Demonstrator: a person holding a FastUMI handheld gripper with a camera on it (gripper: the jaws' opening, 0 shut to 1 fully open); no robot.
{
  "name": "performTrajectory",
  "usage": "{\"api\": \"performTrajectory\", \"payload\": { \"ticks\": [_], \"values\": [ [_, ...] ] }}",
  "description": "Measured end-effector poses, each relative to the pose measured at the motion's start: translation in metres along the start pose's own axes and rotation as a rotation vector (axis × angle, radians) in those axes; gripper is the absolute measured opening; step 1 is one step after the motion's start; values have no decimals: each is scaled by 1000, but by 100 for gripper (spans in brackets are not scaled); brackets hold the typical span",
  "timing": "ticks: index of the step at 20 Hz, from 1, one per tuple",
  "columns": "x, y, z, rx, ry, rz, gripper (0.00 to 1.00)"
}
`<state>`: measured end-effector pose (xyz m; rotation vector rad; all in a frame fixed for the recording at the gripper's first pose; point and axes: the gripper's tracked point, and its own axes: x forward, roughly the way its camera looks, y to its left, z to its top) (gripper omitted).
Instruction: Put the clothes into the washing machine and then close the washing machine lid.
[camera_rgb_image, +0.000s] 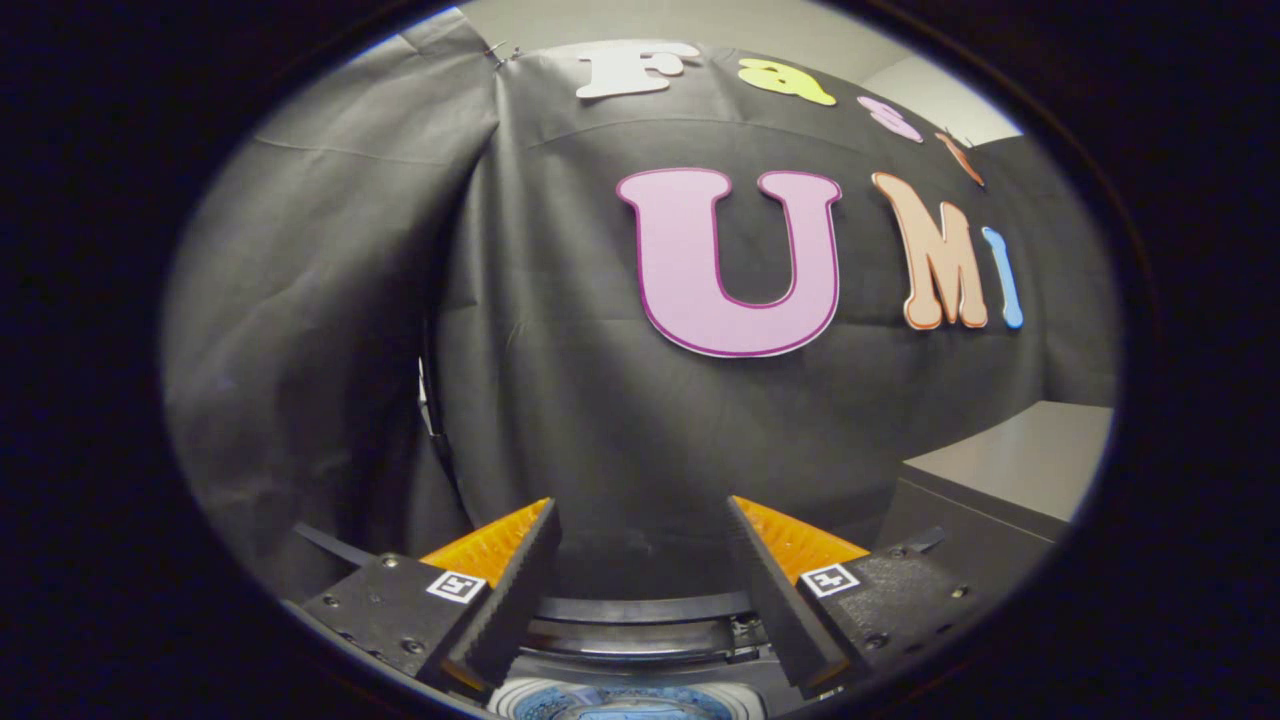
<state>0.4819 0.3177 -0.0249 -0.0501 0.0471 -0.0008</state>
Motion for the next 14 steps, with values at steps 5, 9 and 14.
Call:
{"api": "performTrajectory", "payload": {
  "ticks": [5,9,14],
  "values": [
    [-8,-1,-2,1,-4,-2,99],
    [-10,0,-3,-1,7,-4,99],
    [-15,-1,-3,-1,-7,-4,99]
  ]
}}
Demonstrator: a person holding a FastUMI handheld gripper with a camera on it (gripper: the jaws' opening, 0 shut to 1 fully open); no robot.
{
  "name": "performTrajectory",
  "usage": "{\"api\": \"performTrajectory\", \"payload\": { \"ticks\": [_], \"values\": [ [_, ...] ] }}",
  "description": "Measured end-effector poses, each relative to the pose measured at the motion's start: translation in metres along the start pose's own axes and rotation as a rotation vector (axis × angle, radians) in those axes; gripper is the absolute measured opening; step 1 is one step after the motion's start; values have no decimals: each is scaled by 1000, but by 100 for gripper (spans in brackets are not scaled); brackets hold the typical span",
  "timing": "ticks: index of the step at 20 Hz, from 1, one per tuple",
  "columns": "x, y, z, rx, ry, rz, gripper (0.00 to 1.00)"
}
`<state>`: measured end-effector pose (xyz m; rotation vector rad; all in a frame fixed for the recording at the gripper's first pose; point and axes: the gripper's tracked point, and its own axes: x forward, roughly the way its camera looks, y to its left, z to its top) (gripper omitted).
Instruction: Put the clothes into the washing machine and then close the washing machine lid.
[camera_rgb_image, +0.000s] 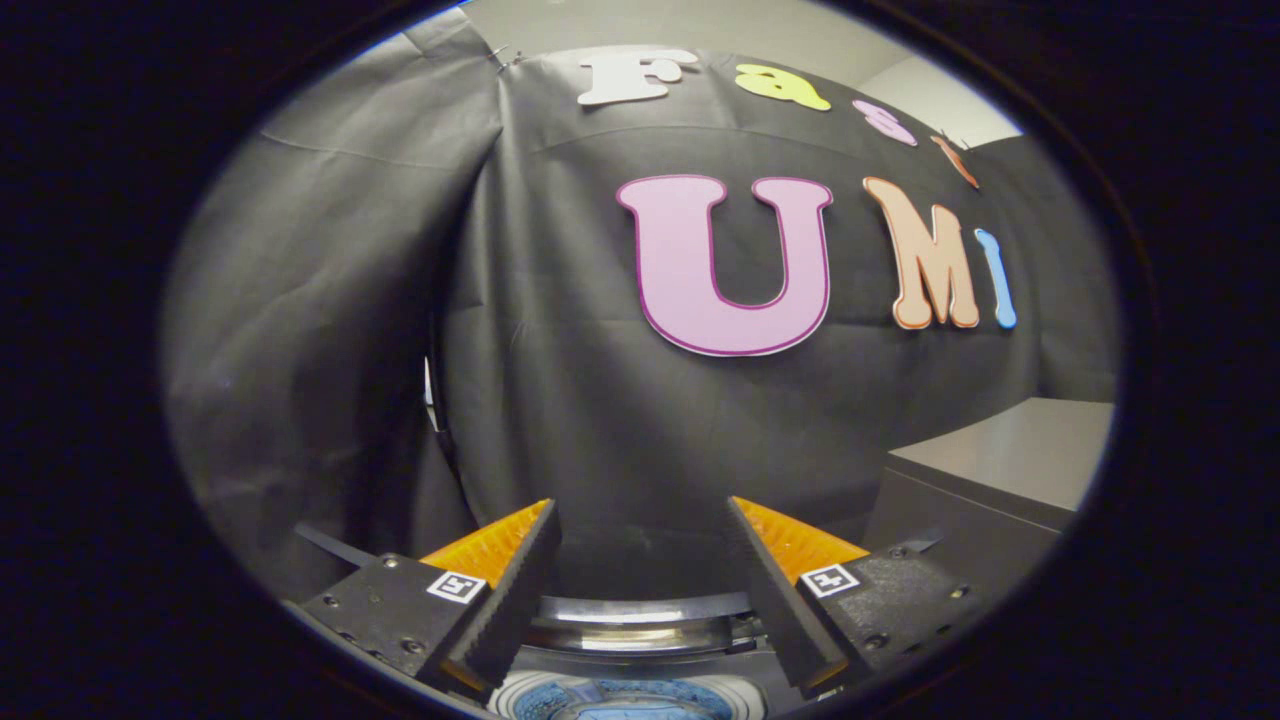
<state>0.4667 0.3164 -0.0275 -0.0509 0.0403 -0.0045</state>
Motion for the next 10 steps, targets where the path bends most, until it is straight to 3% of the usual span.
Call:
{"api": "performTrajectory", "payload": {
  "ticks": [10],
  "values": [
    [-14,-1,-4,0,-38,-3,99]
  ]
}}
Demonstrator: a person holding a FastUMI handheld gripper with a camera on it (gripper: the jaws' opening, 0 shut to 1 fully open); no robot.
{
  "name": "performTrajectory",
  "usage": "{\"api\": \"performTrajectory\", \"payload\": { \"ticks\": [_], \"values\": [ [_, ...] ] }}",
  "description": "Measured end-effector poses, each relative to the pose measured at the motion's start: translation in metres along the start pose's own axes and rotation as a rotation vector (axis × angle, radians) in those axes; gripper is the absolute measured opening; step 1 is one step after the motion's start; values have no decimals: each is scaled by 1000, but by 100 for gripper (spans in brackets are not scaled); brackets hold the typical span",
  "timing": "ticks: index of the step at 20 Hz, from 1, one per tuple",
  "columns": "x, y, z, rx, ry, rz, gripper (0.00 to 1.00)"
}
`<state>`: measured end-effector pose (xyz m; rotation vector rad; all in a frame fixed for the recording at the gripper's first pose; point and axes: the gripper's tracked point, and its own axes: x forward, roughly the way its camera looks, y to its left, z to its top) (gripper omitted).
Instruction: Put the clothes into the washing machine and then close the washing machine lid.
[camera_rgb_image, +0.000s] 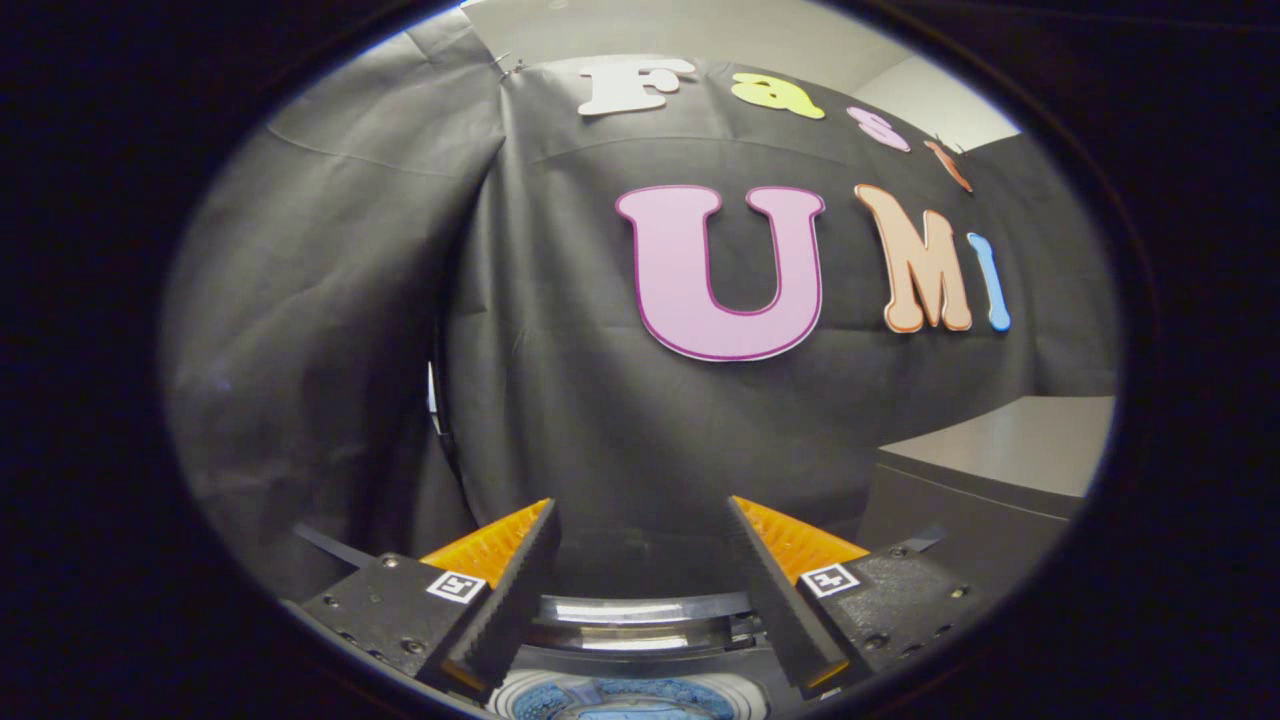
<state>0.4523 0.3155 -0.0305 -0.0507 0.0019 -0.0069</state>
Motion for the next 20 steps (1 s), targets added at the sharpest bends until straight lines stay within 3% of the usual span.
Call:
{"api": "performTrajectory", "payload": {
  "ticks": [7,12,20],
  "values": [
    [-12,-1,-21,2,74,23,98],
    [-58,0,-73,9,134,39,98],
    [-104,-30,-71,39,189,-4,98]
  ]
}}
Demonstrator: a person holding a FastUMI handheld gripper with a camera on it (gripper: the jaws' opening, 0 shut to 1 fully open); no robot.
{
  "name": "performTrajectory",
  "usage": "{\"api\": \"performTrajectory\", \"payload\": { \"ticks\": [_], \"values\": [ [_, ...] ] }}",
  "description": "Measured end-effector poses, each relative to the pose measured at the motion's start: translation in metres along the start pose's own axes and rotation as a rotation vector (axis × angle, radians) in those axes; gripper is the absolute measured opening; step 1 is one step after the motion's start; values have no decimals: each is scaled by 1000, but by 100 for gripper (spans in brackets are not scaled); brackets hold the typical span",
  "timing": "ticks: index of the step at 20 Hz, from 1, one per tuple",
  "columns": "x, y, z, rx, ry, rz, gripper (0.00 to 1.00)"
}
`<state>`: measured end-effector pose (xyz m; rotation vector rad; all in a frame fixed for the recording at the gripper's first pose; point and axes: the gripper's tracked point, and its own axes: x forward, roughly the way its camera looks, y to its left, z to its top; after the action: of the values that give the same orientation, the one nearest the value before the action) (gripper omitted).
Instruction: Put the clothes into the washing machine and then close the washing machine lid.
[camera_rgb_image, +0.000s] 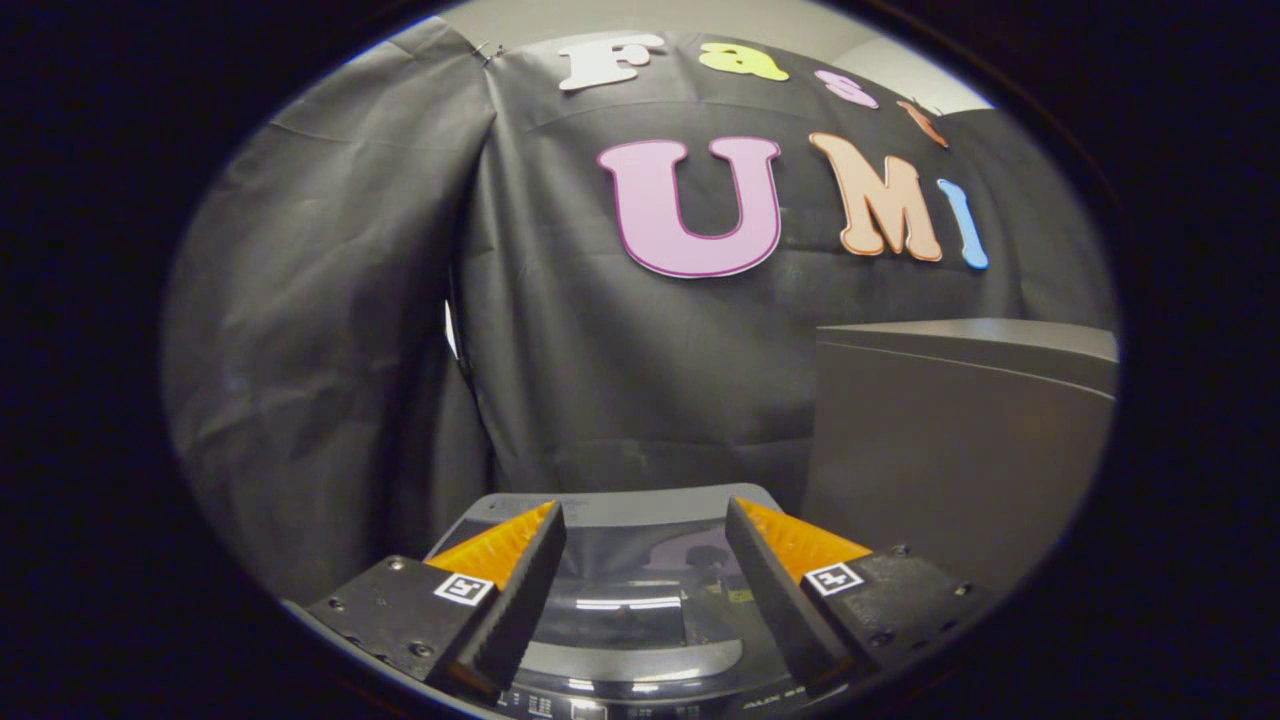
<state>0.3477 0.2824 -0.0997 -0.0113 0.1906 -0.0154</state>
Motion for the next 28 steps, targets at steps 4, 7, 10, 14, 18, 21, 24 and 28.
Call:
{"api": "performTrajectory", "payload": {
  "ticks": [4,7,10,14,18,21,24,28],
  "values": [
    [-39,-3,30,8,-44,3,97],
    [-65,-4,53,-67,-83,15,97],
    [-99,-9,58,-44,-82,24,97],
    [-132,-11,66,10,-56,56,97],
    [-163,-21,76,-32,-60,100,97],
    [-192,-30,79,-67,-75,129,97],
    [-220,-35,82,-37,-107,169,97],
    [-255,-59,89,-19,-144,175,97]
  ]
}}
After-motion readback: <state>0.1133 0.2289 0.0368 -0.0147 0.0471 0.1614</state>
